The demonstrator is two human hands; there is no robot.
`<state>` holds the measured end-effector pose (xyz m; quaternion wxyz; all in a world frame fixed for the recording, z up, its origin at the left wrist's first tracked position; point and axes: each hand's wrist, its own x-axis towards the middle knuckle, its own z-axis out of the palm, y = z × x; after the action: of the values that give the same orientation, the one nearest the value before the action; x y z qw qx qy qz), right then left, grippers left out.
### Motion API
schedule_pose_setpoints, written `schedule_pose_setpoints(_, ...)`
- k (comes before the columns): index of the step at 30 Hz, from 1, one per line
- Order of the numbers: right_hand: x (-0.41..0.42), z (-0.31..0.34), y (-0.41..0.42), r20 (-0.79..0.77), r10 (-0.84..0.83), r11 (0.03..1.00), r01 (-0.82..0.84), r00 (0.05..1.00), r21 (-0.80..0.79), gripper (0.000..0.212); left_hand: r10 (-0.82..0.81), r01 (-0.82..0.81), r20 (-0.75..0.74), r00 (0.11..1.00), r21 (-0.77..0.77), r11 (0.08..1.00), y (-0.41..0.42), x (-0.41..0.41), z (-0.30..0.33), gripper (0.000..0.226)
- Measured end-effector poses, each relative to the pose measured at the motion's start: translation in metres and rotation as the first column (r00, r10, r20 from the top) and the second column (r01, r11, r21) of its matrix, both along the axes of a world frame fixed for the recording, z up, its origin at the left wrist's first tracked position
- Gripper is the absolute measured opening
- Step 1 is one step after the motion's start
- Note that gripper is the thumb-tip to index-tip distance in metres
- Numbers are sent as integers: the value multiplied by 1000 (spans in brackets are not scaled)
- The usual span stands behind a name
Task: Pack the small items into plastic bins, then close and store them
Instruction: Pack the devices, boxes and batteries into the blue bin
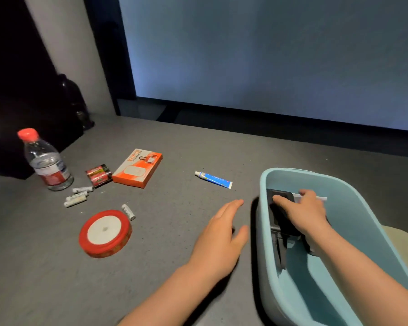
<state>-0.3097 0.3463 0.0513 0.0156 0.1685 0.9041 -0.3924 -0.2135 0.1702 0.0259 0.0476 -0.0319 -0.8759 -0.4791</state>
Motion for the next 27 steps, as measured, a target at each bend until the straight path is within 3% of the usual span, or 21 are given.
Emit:
schedule_pose_setpoints(4,26,38,-44,-366,46,952,-152,929,-266,44,272,-272,-23,962,-3,962,-73,24,-14,45)
schedule_pose_setpoints(6,46,47,-85,-506,155,906,-326,848,-269,36,395,-397,-49,918,-68,915,-112,33,-19,47)
schedule_pose_setpoints(8,61,39,-128,-533,321,857,-480,783,-188,35,489,-490,-54,871,-175,854,-148,39,-23,53)
schedule_pose_setpoints(11,67,3,-178,-408,500,807,-582,764,-100,38,570,-547,-12,822,-297,783,-191,45,-30,64)
schedule_pose_setpoints(14,59,-30,-209,-247,602,776,-630,759,-44,35,567,-505,95,818,-350,789,-219,48,-40,80)
schedule_pose_setpoints(18,40,-50,-251,-105,808,588,-803,580,95,47,543,-515,93,835,-219,829,-243,46,-46,80)
schedule_pose_setpoints(22,13,-54,-285,57,932,329,-902,358,280,71,509,-476,117,853,-225,850,-289,38,-40,85)
schedule_pose_setpoints(25,-2,-55,-299,183,956,159,-926,231,342,69,411,-372,247,878,-188,909,-312,35,-33,104)
schedule_pose_setpoints(27,-7,-57,-307,209,958,103,-918,195,383,64,340,-289,260,904,-216,933,-307,33,-35,111)
